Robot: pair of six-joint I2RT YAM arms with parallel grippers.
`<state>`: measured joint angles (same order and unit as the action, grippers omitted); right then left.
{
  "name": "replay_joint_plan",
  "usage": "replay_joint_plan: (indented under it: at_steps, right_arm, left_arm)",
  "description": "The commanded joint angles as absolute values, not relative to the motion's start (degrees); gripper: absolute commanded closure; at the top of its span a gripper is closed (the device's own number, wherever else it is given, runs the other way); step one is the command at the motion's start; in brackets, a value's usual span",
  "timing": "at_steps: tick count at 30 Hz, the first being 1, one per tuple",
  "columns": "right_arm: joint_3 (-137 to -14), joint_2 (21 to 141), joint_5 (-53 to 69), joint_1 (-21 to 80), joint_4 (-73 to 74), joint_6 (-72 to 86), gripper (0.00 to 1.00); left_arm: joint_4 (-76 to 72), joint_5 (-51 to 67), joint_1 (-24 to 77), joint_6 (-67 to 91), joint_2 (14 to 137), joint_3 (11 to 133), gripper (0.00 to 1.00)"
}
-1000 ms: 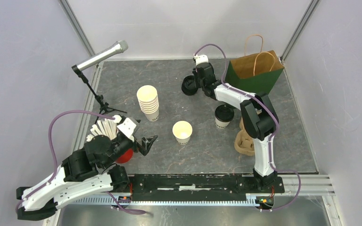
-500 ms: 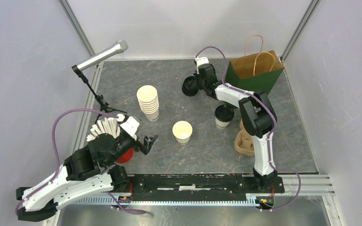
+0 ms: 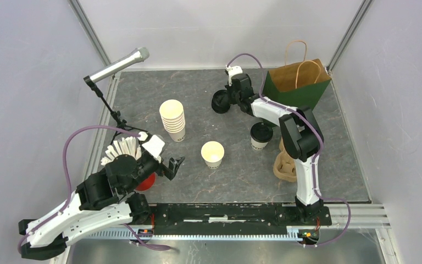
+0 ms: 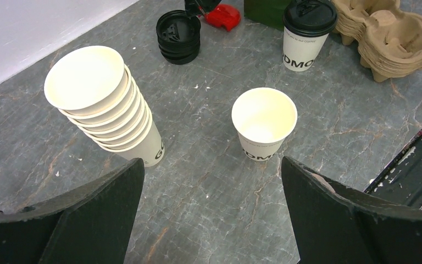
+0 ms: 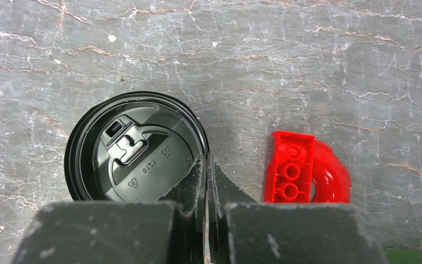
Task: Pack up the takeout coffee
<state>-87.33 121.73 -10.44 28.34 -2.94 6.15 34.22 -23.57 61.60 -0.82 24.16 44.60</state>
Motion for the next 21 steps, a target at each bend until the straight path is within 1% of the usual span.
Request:
replay_joint_plan:
  at_steps: [1, 9, 21]
  right_arm:
    - [-89.09, 117.11, -9.78, 28.21, -4.47, 5.86, 1.00]
    - [-87.29, 114.37, -9.70, 28.22, -5.62, 5.82, 1.00]
    - [-87.54, 116.29, -6.24, 28.04, -6.72, 8.69, 1.00]
  left_arm:
    - [33.31, -23.02, 61.16, -2.40, 24.46, 44.48, 0.00]
    - [33.31, -22.33, 60.45, -2.37, 24.81, 44.65, 0.00]
    - [33.31, -21.14, 59.77, -2.33, 25.14, 44.65, 0.00]
